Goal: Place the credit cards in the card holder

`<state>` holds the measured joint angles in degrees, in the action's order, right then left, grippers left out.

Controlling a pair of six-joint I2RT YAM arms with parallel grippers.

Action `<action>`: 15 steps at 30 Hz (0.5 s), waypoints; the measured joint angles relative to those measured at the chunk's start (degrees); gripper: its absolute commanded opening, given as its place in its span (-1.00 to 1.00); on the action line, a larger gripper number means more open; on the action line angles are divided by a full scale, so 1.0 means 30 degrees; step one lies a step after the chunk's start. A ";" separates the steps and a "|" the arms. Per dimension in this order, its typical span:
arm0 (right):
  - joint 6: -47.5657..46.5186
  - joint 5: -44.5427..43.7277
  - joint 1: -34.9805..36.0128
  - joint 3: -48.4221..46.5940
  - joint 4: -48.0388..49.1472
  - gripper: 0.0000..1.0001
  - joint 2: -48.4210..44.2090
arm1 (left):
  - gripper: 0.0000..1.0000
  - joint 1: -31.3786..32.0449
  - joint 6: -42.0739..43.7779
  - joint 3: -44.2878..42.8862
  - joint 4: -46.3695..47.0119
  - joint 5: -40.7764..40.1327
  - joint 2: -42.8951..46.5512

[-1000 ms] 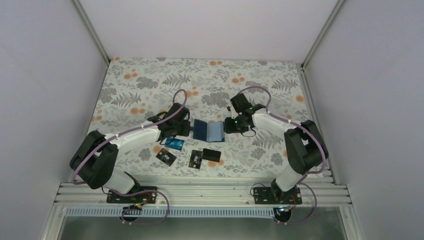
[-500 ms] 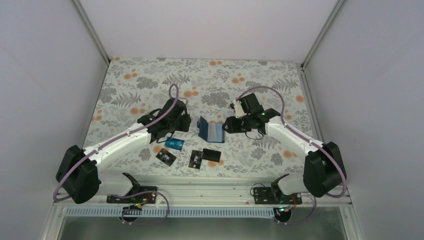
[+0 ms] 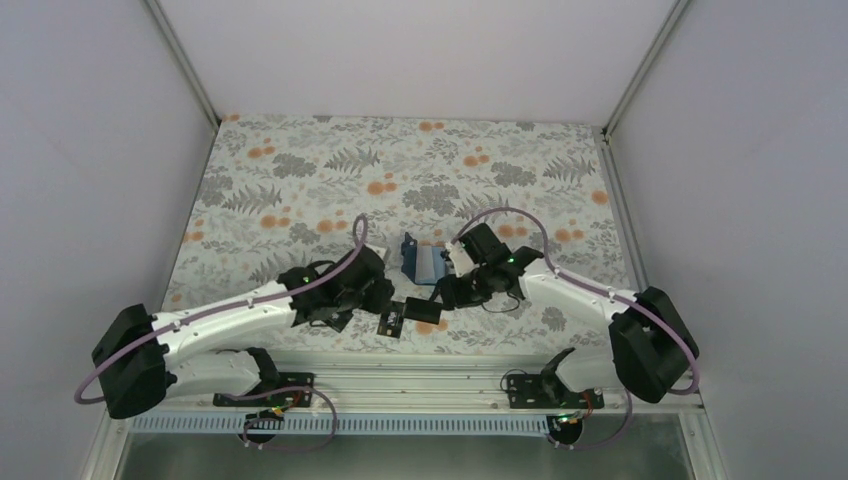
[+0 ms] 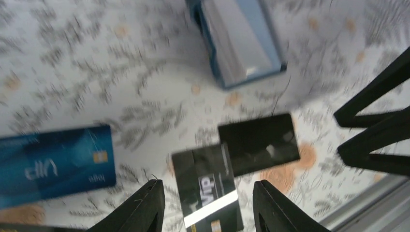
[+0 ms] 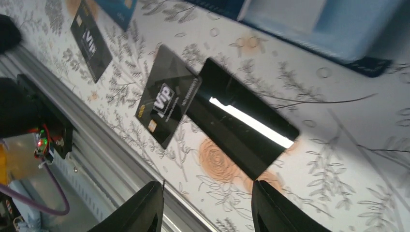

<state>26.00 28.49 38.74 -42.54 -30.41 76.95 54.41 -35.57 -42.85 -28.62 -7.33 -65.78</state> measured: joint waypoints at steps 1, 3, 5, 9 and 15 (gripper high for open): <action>0.0160 0.0015 0.0255 0.0058 0.0095 -0.04 0.0000 | -0.04 0.0299 -0.0197 0.0313 -0.0022 0.0022 -0.0066; 0.0539 -0.0007 0.0903 0.0146 0.0474 -0.04 -0.0007 | -0.04 0.0933 -0.0634 0.1005 0.0080 0.0160 -0.0306; 0.0882 -0.0095 0.1406 0.0226 0.0823 -0.04 -0.0036 | -0.04 0.1275 -0.1049 0.1523 0.0328 0.0291 -0.0597; 0.1836 -0.0503 0.2346 0.0721 0.1413 -0.04 -0.0262 | -0.04 0.1392 -0.1530 0.2135 0.1311 0.0372 -0.1443; 0.3067 -0.1246 0.2943 0.1960 0.1690 -0.06 -0.1297 | -0.15 0.1406 -0.1566 0.2062 0.2747 0.0146 -0.3104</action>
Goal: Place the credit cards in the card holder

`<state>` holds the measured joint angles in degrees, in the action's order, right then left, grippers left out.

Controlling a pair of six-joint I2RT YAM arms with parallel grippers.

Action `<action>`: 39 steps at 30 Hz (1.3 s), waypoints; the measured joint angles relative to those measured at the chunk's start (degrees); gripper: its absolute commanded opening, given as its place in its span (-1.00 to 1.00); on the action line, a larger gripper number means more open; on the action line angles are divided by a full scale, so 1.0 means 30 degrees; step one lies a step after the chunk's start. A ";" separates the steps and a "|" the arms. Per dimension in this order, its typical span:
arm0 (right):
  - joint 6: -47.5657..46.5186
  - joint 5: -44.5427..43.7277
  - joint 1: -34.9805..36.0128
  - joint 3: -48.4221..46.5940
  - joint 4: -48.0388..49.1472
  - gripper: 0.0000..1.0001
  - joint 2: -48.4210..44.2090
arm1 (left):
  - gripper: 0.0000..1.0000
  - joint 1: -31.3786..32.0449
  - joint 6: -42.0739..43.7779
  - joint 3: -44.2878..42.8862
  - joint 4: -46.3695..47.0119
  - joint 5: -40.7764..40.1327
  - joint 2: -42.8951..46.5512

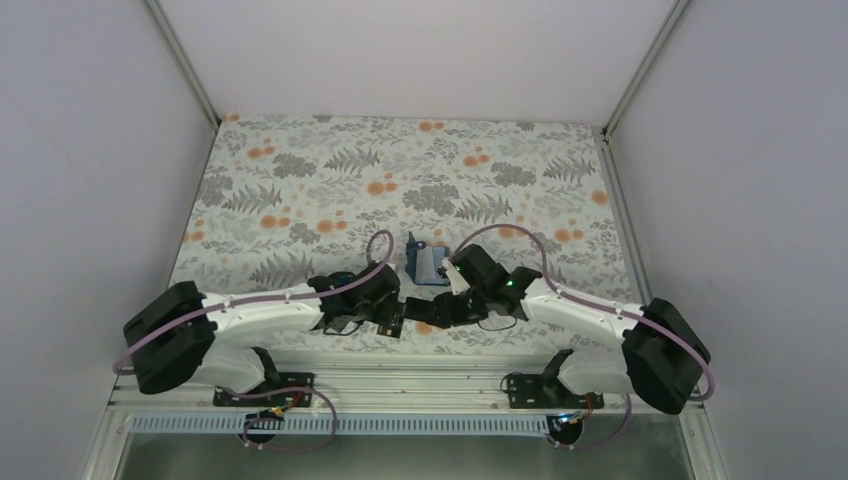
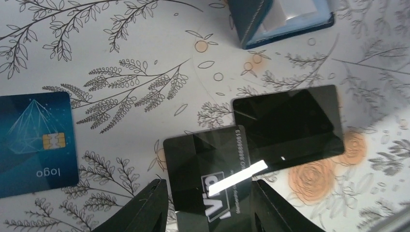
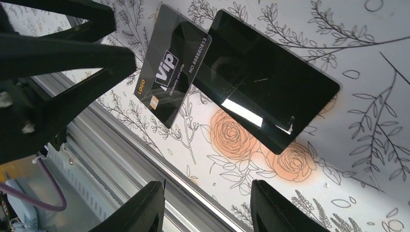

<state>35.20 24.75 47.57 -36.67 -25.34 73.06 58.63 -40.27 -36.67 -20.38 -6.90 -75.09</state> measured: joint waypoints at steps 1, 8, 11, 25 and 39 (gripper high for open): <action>0.0168 -0.0109 0.0022 0.0146 0.0022 -0.07 -0.0211 | -0.17 0.0000 0.0000 -0.0087 0.0102 -0.0117 -0.0401; 0.1042 -0.0729 0.0102 0.0831 0.0153 -0.09 -0.1413 | -0.27 -0.0007 -0.0036 -0.1027 0.0306 -0.1457 -0.2455; 0.1231 -0.0831 0.0131 0.1005 0.0153 -0.10 -0.1668 | -0.28 -0.0022 -0.0066 -0.1275 0.0444 -0.1800 -0.3024; 0.1712 -0.0984 0.0233 0.1370 0.0160 -0.11 -0.2244 | -0.36 -0.0233 -0.0430 -0.2047 0.0787 -0.3038 -0.5362; 0.2688 -0.0583 0.0444 0.1537 0.0503 -0.06 -0.4226 | -0.36 0.1370 -0.2113 0.0233 0.2186 -0.3009 -0.3541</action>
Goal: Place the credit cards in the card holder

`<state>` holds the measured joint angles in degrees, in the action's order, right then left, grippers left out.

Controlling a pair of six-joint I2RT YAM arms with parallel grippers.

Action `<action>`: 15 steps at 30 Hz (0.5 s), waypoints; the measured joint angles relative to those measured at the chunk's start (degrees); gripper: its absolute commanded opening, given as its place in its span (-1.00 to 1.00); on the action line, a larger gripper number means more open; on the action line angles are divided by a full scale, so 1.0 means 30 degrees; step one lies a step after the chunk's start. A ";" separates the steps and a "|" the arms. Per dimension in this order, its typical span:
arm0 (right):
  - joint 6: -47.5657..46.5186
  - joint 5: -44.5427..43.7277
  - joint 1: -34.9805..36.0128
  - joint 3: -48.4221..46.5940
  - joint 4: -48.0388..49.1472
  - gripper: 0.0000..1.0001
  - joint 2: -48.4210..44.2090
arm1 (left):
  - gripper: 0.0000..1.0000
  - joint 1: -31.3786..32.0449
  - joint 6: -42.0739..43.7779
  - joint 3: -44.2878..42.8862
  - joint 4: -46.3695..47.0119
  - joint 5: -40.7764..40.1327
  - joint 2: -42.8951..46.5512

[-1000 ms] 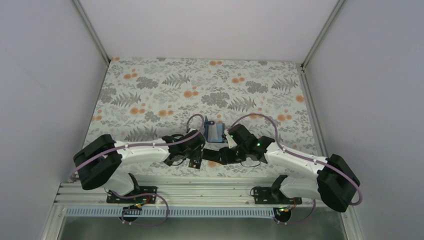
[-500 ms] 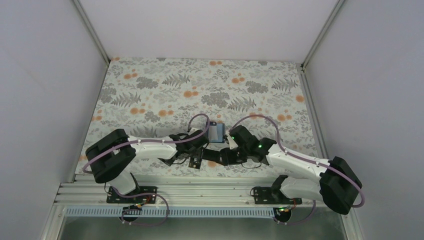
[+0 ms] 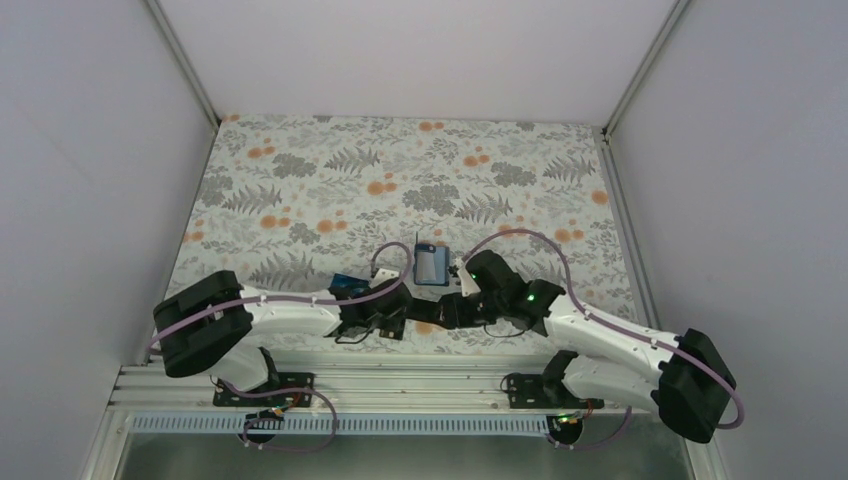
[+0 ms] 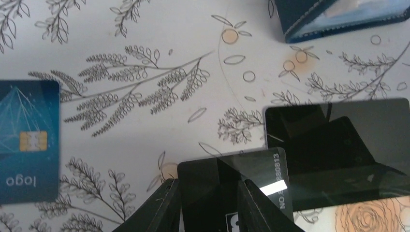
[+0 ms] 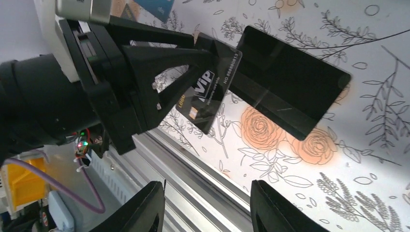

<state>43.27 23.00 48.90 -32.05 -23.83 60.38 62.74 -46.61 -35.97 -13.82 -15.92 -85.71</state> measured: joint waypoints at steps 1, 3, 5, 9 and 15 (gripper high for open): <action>0.0102 0.0073 0.0022 0.0007 0.0124 -0.06 -0.0015 | -0.36 0.0138 -0.0153 0.0087 -0.0007 -0.0007 0.0087; 0.0495 0.0248 0.0102 0.0146 0.0437 -0.07 0.0000 | -0.36 0.0408 -0.0459 0.0197 -0.0058 -0.0051 0.0219; 0.0969 0.0350 0.0204 0.0488 0.0743 -0.08 0.0022 | -0.36 0.0736 -0.0874 0.0219 -0.0175 -0.0109 0.0291; 0.1967 0.0401 0.0590 0.1137 0.1042 -0.06 0.0029 | -0.36 0.1617 -0.1734 0.0204 -0.0510 -0.0350 0.0328; 0.3708 0.0401 0.1209 0.2237 0.1945 -0.03 -0.0364 | -0.36 0.3410 -0.2892 0.0036 -0.1158 -0.0721 0.0313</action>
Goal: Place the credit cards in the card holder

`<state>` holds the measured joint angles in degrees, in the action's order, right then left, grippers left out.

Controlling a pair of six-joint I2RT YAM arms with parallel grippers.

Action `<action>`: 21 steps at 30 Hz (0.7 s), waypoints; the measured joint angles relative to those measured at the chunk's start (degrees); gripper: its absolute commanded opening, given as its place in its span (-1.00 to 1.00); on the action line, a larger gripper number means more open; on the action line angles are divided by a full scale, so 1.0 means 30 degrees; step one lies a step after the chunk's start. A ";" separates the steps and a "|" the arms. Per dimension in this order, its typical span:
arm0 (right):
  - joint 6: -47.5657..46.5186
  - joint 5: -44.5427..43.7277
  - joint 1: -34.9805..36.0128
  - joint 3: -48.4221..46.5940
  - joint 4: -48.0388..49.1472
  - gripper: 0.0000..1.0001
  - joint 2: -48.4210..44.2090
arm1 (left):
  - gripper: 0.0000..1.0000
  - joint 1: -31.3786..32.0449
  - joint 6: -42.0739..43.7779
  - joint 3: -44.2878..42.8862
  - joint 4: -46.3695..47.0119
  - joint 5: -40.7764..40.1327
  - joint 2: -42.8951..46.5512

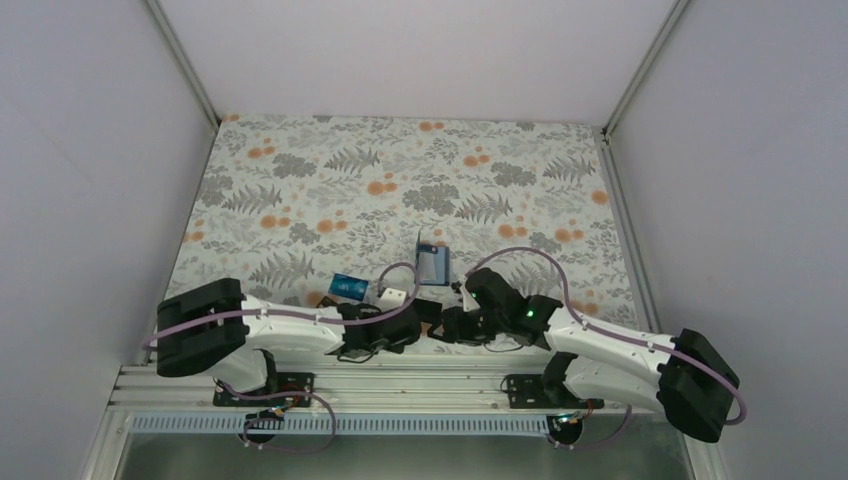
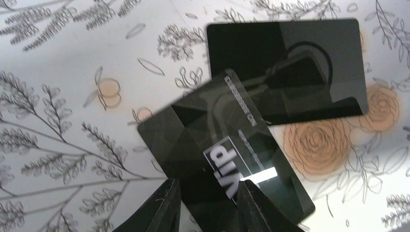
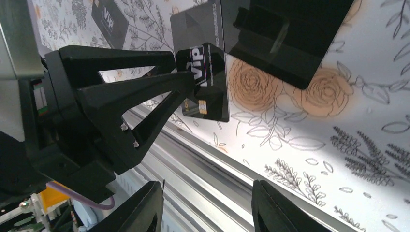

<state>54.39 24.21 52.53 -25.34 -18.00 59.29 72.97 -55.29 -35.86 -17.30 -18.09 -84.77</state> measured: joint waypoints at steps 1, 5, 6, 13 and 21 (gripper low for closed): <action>0.0393 0.0000 0.0131 0.0321 0.0284 -0.02 -0.0255 | -0.36 0.0240 -0.0197 -0.0051 -0.0168 -0.0058 -0.0007; 0.1428 0.0000 0.0401 0.1020 0.0882 0.00 -0.0903 | -0.34 0.0976 -0.0947 -0.0299 -0.1151 -0.0277 0.0029; 0.1661 -0.0029 0.0452 0.1093 0.0925 -0.01 -0.1005 | -0.34 0.1020 -0.1100 -0.0342 -0.1508 -0.0313 0.0124; 0.2375 -0.1020 0.0525 0.1086 0.0925 0.00 -0.1836 | -0.34 -0.0634 -0.0962 -0.1625 -0.3978 -0.0401 0.0153; 0.2718 -0.1938 0.0525 0.0867 0.0925 0.01 -0.2266 | -0.34 -0.2892 0.1158 -0.3395 -0.3993 -0.0335 -0.1705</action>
<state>62.54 18.39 54.11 -22.74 -15.22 52.49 64.29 -51.81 -46.04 -29.28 -19.09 -89.89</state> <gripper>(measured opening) 0.505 0.330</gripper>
